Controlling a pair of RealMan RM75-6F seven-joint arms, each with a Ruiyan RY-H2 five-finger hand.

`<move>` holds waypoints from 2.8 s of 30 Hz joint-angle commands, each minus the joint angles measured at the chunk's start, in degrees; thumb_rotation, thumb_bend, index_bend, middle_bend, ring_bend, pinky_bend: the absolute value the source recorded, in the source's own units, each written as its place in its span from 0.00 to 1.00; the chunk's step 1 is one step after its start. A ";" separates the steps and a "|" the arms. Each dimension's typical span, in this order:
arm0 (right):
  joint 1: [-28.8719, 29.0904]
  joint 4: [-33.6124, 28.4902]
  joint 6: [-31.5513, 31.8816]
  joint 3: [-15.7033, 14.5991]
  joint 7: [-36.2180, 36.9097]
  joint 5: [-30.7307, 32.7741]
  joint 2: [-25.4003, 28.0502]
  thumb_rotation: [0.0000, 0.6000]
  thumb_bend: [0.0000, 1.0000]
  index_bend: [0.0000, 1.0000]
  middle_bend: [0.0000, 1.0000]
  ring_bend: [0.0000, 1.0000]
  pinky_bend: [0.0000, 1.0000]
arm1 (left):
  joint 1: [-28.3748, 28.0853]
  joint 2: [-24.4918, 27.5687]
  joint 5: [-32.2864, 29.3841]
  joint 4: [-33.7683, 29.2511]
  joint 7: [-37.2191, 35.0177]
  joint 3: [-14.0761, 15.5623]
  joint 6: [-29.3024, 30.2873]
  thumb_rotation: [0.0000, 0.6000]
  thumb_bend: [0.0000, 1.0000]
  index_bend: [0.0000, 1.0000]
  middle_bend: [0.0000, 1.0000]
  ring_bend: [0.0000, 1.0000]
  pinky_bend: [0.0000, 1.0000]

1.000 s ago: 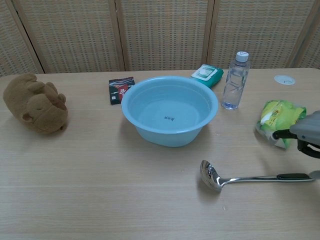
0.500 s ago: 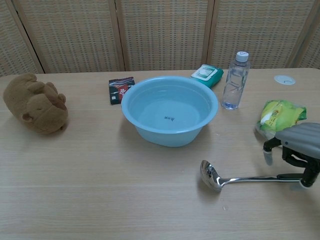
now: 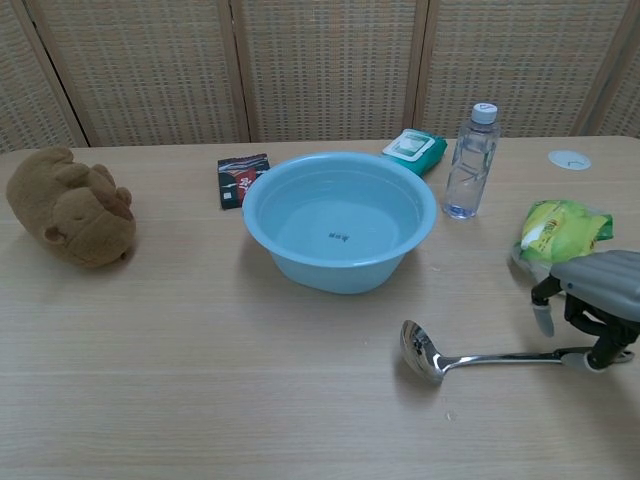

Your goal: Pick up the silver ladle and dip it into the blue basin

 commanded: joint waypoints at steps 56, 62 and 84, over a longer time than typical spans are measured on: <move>2.46 1.38 0.48 -0.37 -5.31 8.97 -3.03 1.00 0.72 0.66 0.90 0.87 1.00 | -0.03 0.38 -0.19 -0.33 -0.30 0.07 -0.43 1.00 0.00 0.00 0.00 0.00 0.00; 1.23 0.22 0.86 -0.17 2.50 2.68 -0.92 1.00 0.80 0.66 0.90 0.87 1.00 | -0.05 0.48 -0.16 -0.47 -0.37 0.06 -0.47 1.00 0.00 0.00 0.00 0.00 0.00; 0.40 -15.15 2.35 1.10 12.70 -9.14 13.12 1.00 0.81 0.67 0.90 0.87 1.00 | -0.42 0.71 -0.35 -0.38 -0.81 0.07 -1.35 1.00 0.00 0.00 0.00 0.00 0.00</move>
